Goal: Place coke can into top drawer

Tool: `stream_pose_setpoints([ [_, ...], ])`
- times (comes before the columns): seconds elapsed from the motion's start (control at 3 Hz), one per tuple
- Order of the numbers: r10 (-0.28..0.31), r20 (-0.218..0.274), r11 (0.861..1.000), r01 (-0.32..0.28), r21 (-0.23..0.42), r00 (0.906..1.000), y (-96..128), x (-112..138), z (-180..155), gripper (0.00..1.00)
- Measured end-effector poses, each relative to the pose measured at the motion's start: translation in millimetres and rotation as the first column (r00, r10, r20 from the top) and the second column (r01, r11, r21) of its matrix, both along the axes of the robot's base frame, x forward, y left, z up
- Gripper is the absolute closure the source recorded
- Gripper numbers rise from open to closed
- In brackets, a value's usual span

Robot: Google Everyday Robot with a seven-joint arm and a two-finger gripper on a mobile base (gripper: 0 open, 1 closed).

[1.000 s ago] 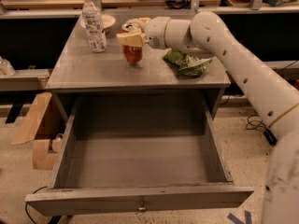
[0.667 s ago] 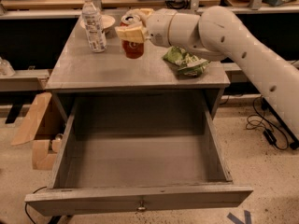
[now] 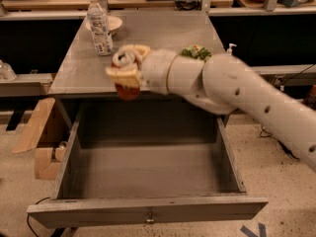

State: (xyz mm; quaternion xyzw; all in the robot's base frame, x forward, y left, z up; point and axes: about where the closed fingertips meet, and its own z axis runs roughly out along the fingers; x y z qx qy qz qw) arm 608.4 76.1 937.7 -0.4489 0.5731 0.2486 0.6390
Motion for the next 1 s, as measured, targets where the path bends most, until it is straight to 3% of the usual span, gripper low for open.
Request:
stream_pose_setpoints([
  [0.33, 0.07, -0.047, 0.998, -0.07, 0.007, 0.9964, 14, -20, -49, 1.0],
  [0.67, 0.135, -0.038, 0.99, -0.134, 0.038, 0.9901, 23, -26, -91, 1.0],
  [1.0, 0.183, -0.028, 0.983, -0.183, 0.03, 0.9826, 23, -11, -149, 1.0],
])
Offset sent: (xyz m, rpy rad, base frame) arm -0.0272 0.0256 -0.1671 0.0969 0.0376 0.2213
